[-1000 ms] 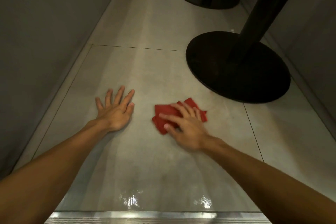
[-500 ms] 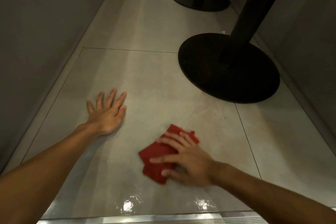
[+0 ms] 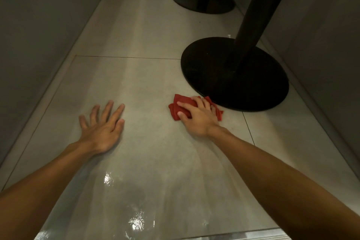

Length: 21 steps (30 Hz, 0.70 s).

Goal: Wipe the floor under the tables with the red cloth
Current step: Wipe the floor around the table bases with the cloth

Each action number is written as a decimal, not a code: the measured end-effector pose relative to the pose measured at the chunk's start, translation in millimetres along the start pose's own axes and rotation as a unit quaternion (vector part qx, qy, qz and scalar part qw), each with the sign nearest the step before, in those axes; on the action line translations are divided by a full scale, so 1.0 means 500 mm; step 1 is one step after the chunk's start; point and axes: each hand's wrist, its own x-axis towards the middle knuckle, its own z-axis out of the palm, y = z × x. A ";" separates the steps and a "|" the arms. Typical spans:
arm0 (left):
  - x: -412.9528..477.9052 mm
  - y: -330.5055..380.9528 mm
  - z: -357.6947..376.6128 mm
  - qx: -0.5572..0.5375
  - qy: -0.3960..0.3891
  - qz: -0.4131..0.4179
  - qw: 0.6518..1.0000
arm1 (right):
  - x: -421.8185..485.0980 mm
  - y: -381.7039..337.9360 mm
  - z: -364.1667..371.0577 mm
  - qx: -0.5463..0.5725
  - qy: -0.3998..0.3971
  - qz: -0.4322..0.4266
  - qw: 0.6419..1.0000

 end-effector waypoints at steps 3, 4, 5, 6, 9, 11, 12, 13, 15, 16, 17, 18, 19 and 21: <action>-0.001 -0.002 0.002 -0.003 0.003 0.001 1.000 | -0.028 -0.033 0.025 0.000 0.011 0.032 0.999; 0.000 -0.005 0.003 -0.001 0.004 0.002 1.000 | -0.036 -0.039 0.030 0.005 0.012 0.040 0.999; 0.000 -0.006 0.005 0.002 0.005 0.004 1.000 | -0.041 -0.041 0.033 0.010 0.011 0.048 0.999; -0.001 -0.008 0.006 0.002 0.006 0.006 1.000 | -0.041 -0.042 0.033 0.015 0.011 0.057 0.998; 0.000 -0.007 0.007 0.005 0.006 0.008 1.000 | -0.021 -0.046 0.024 0.027 0.019 0.103 0.994; 0.000 -0.004 0.007 0.007 0.006 0.006 1.000 | -0.001 -0.052 0.017 0.026 0.026 0.133 0.990; 0.001 -0.004 0.007 0.008 0.007 0.005 1.000 | 0.010 -0.057 0.014 0.021 0.025 0.144 0.989; 0.001 -0.004 0.006 0.009 0.006 0.005 1.000 | 0.019 -0.062 0.013 0.016 0.023 0.151 0.988; 0.003 -0.003 0.008 0.009 0.007 0.006 1.000 | 0.034 -0.071 0.010 0.006 0.018 0.149 0.989; 0.003 -0.004 0.009 0.011 0.008 0.006 1.000 | 0.039 -0.075 0.010 0.001 0.016 0.141 0.990; 0.004 -0.004 0.009 0.010 0.008 0.006 1.000 | 0.042 -0.078 0.011 -0.004 0.013 0.128 0.992; 0.004 -0.005 0.009 0.007 0.007 0.005 1.000 | 0.045 -0.080 0.012 -0.005 0.010 0.113 0.994; 0.005 -0.005 0.010 0.005 0.006 0.004 1.000 | 0.046 -0.082 0.013 -0.004 0.007 0.096 0.995; 0.005 -0.007 0.011 0.005 0.007 0.001 1.000 | 0.048 -0.087 0.016 0.002 -0.004 0.059 0.998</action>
